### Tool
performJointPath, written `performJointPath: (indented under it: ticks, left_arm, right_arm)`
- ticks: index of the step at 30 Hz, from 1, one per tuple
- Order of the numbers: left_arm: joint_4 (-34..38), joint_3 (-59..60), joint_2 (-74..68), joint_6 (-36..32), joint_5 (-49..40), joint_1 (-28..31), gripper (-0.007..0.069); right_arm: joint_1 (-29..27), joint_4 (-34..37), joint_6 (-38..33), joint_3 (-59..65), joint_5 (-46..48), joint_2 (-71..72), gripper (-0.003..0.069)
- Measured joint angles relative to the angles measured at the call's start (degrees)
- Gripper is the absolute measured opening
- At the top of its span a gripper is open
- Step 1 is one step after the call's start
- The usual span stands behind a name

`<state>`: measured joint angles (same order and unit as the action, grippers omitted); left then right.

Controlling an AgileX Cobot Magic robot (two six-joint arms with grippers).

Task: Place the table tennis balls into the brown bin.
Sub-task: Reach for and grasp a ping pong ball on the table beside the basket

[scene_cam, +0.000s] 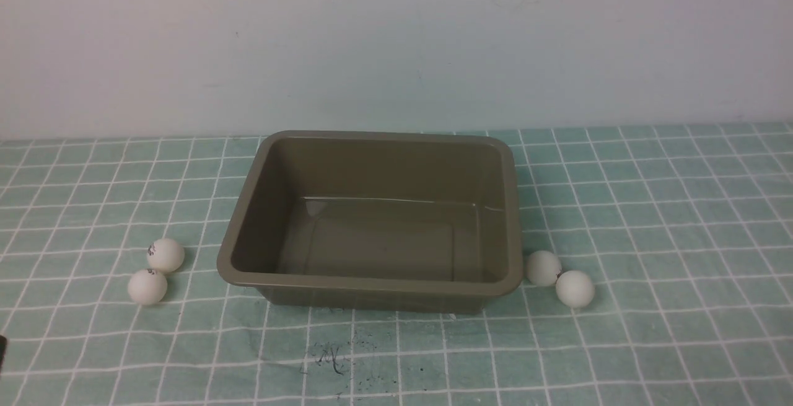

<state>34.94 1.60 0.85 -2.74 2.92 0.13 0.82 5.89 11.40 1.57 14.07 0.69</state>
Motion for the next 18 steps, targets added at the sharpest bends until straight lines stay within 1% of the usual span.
performJointPath:
  ticks: [1, 2, 4, 5, 6, 7, 9, 10, 11, 12, 13, 14, 15, 16, 17, 18]
  left_arm:
    - [0.57, 0.00, 0.00, 0.26, 2.47, 0.00, -0.0005]
    - [0.71, 0.00, 0.00, 0.38, 2.97, 0.00, -0.0005]
    - [1.44, 0.00, 0.00, 2.74, 10.73, 0.00, -0.0005]
    - [1.62, 0.00, 0.00, 3.67, 13.89, 0.00, -0.0005]
    - [1.62, 0.00, 0.00, 3.67, 13.89, 0.00, -0.0005]
    - [1.84, -0.23, 0.00, 5.82, 18.41, 0.00, -0.0005]
    - [2.00, -1.57, 0.00, 6.32, 18.43, 0.00, -0.0005]
    - [2.00, -3.75, -0.45, 6.20, 16.61, 0.00, -0.0005]
    - [2.00, -6.85, -2.01, 5.28, 12.10, 0.00, -0.0005]
    - [1.94, -8.60, -3.27, 4.19, 9.45, 0.00, -0.0005]
    - [1.78, -13.01, -7.32, 2.00, 2.00, 0.00, -0.0005]
    - [1.59, -15.66, -9.49, 0.40, -1.59, 0.00, -0.0005]
    - [1.45, -18.33, -12.73, -1.13, -7.85, 0.00, -0.0005]
    - [1.36, -19.00, -14.50, -1.89, -9.07, 0.00, -0.0005]
    - [0.86, -25.53, -23.36, -4.81, -19.87, 0.00, -0.0005]
    - [0.61, -27.34, -27.56, -5.68, -24.26, 0.00, -0.0005]
  right_arm:
    - [0.13, 3.54, 1.90, 0.00, -2.59, 0.00, -0.0015]
    - [0.13, 4.25, 1.90, 0.00, -2.59, 0.00, -0.0015]
    - [0.13, 13.92, 6.75, 0.00, -7.48, 0.00, -0.0015]
    - [0.13, 16.35, 7.61, 0.00, -8.41, 0.00, -0.0015]
    - [0.13, 16.35, 7.70, 0.00, -8.55, 0.00, -0.0015]
    - [0.13, 18.71, 7.87, 0.00, -9.21, 0.00, -0.0015]
    - [0.13, 19.42, 7.62, 0.00, -9.82, 0.00, -0.0015]
    - [0.13, 19.77, 7.63, 0.00, -10.47, 0.00, -0.0015]
    - [0.13, 20.01, 7.63, 0.00, -11.71, 0.00, -0.0015]
    - [0.13, 20.30, 7.63, 0.00, -12.63, 0.00, -0.0015]
    - [0.24, 20.99, 7.78, 0.00, -14.73, 0.00, -0.0015]
    - [0.39, 21.37, 8.03, -0.31, -15.08, 0.00, -0.0015]
    - [0.49, 21.44, 8.08, -0.84, -14.50, 0.00, -0.0015]
    - [0.64, 21.44, 8.14, -1.35, -14.07, 0.00, -0.0015]
    - [1.13, 20.43, 7.97, -4.69, -10.70, -0.51, -0.0015]
    - [1.38, 19.95, 7.74, -6.39, -9.25, -1.19, -0.0015]
